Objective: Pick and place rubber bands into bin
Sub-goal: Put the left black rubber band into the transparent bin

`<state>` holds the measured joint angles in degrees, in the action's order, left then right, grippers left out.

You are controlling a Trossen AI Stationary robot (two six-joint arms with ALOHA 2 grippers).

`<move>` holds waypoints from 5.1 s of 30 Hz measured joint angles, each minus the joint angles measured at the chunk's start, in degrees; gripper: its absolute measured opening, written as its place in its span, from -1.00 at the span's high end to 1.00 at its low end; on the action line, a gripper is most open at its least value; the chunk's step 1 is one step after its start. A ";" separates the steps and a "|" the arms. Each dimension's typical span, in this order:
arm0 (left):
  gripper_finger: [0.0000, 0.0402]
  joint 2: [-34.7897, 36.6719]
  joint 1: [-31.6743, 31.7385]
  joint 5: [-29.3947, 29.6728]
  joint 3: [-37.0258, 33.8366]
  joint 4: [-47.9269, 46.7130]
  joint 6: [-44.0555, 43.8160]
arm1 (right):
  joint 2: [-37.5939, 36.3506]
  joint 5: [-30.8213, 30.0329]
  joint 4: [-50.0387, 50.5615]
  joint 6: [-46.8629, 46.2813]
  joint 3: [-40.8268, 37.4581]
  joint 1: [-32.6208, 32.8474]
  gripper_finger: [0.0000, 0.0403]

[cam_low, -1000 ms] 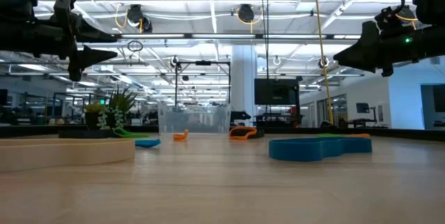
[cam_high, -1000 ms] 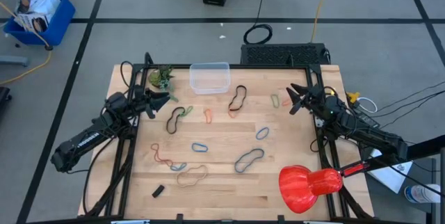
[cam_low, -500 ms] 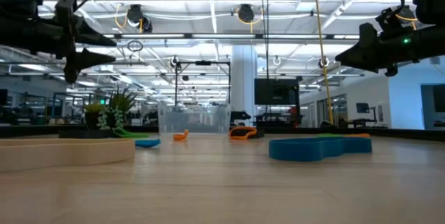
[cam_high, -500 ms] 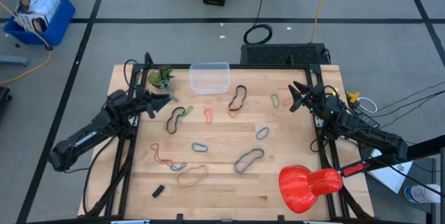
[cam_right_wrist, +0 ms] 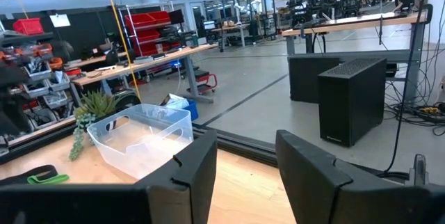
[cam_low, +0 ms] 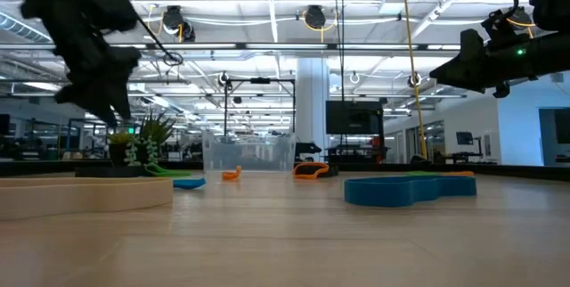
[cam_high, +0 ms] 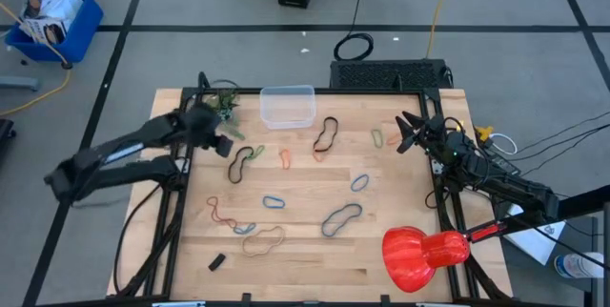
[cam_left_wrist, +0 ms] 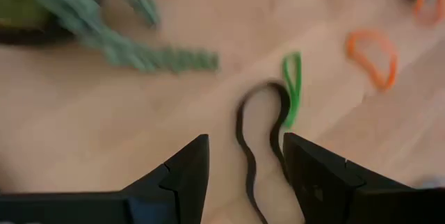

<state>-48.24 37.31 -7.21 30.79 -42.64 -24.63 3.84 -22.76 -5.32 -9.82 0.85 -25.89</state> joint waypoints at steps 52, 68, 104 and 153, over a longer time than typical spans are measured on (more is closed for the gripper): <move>0.05 -34.34 -9.69 7.43 6.66 3.77 -6.32 | 3.37 0.13 0.21 0.02 0.01 0.00 0.30; 0.35 -35.61 -9.61 6.08 6.71 4.12 -5.70 | 3.37 0.09 0.09 0.04 0.01 0.00 0.30; 0.93 -5.71 -9.61 2.60 15.53 11.76 3.20 | 3.37 0.07 0.00 0.02 0.01 -0.01 0.30; 0.97 -46.94 -3.46 10.27 39.05 23.03 18.52 | 3.37 0.07 0.00 1.95 0.01 -0.01 0.30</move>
<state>-95.18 33.85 3.06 69.84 -19.62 -6.11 7.20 -22.70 -5.32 -7.87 0.86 -25.89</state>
